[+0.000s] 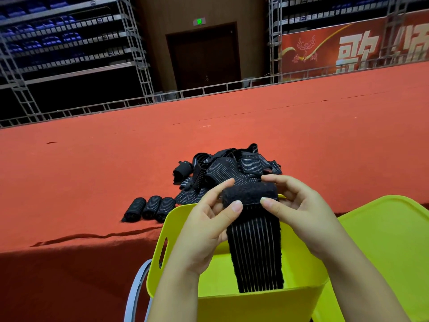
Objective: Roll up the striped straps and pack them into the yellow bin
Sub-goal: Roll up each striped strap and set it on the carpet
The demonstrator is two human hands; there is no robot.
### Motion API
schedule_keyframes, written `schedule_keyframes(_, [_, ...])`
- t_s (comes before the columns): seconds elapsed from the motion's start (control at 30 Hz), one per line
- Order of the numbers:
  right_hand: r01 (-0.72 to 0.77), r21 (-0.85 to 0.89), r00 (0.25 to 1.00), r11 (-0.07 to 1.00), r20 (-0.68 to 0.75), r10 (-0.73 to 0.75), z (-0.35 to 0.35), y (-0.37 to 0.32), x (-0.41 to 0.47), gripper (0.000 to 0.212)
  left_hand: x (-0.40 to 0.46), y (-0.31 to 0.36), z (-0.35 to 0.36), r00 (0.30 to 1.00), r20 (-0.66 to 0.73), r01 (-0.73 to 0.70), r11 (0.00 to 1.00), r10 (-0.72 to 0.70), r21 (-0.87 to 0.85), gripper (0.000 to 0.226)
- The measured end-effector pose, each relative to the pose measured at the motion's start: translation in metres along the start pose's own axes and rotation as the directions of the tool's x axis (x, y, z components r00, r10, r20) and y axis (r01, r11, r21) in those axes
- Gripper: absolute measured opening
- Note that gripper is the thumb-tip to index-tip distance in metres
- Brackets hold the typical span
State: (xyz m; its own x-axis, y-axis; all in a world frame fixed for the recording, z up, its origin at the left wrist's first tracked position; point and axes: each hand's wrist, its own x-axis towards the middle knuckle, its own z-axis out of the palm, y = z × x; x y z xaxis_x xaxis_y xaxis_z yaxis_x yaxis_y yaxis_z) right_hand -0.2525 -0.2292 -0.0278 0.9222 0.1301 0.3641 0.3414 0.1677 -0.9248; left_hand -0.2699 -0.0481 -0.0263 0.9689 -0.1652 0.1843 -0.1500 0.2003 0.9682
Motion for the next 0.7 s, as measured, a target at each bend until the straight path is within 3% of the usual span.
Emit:
schedule_keyframes(0.23, [-0.033,-0.082,0.994,0.996,0.105,0.041,-0.003,-0.006,-0.001,0.047,0.001,-0.002,-0.004,0.999,-0.041,-0.026,0.993,0.031,0.118,0.037])
schedule_keyframes(0.33, [0.007,-0.156,0.996,0.988,0.091,0.007,-0.004,-0.008,0.000,0.038,0.000,-0.001,-0.002,0.999,-0.028,-0.029,0.991,0.033,0.132,0.036])
schedule_keyframes(0.5, [0.091,-0.120,0.995,0.989,0.062,-0.084,-0.002,-0.010,0.000,0.031,0.000,0.004,-0.003,1.000,0.017,0.013,0.997,-0.015,0.076,0.044])
schedule_keyframes(0.7, [0.174,-0.092,0.984,0.980,-0.004,-0.175,-0.001,-0.011,0.000,0.037,-0.001,0.000,0.002,0.995,0.053,0.086,0.996,-0.087,0.029,0.043])
